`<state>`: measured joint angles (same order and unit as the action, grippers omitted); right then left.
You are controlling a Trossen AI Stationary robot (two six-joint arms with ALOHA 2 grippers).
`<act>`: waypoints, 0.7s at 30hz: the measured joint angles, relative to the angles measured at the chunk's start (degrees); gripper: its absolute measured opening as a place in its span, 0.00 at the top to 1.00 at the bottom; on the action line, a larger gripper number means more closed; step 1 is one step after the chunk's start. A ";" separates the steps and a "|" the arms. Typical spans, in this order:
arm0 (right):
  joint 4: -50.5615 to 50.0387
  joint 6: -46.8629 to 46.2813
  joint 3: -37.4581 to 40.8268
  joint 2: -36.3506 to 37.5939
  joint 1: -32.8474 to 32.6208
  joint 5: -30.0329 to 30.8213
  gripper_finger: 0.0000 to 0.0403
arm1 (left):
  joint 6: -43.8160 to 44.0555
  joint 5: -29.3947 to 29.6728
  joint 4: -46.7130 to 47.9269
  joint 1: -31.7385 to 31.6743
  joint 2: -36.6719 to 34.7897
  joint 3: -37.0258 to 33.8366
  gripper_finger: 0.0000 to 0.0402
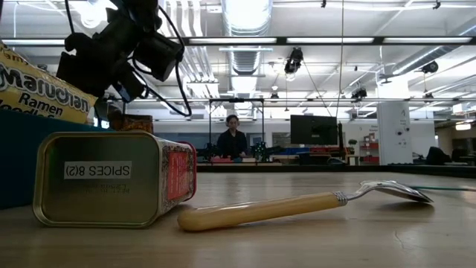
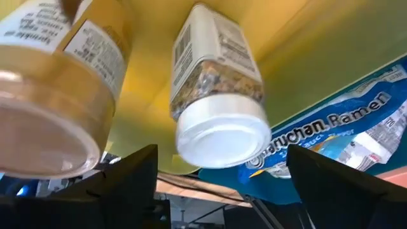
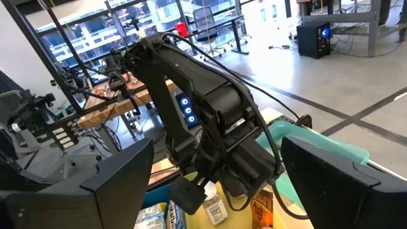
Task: Pick & Place Food Item
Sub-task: Put the green spoon into the green bin
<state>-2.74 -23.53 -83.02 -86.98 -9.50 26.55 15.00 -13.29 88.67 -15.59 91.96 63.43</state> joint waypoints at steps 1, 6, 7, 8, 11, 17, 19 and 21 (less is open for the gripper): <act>0.00 0.00 0.00 0.00 0.00 -0.01 0.15 | 0.00 0.17 0.49 0.00 0.00 0.22 0.11; -0.01 0.00 0.00 0.00 0.00 0.00 0.15 | 0.27 0.19 1.21 -0.02 -0.63 2.25 0.11; -0.09 0.00 0.00 0.00 0.00 0.00 0.15 | 0.43 0.20 1.35 -0.02 -0.96 2.93 0.11; -0.23 0.00 0.00 0.00 0.00 0.00 0.15 | 0.70 0.24 1.35 -0.02 -1.24 3.67 0.11; -1.45 -0.74 0.00 0.02 0.00 -0.03 0.15 | 1.56 1.47 1.31 -0.02 -1.69 5.62 0.11; -7.14 -3.04 0.00 0.43 0.00 -0.07 0.15 | 1.94 5.90 1.29 0.13 -2.62 9.58 0.11; -7.91 -3.52 0.00 0.71 0.00 -0.07 0.15 | 1.95 6.91 1.31 0.13 -3.14 10.58 0.11; -8.88 -3.65 0.00 1.36 0.00 -0.07 0.15 | 2.33 7.17 1.25 0.13 -3.69 11.53 0.11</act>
<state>-11.63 -27.18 -83.02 -85.62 -9.50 26.48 17.34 -6.12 89.92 -15.46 88.27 74.96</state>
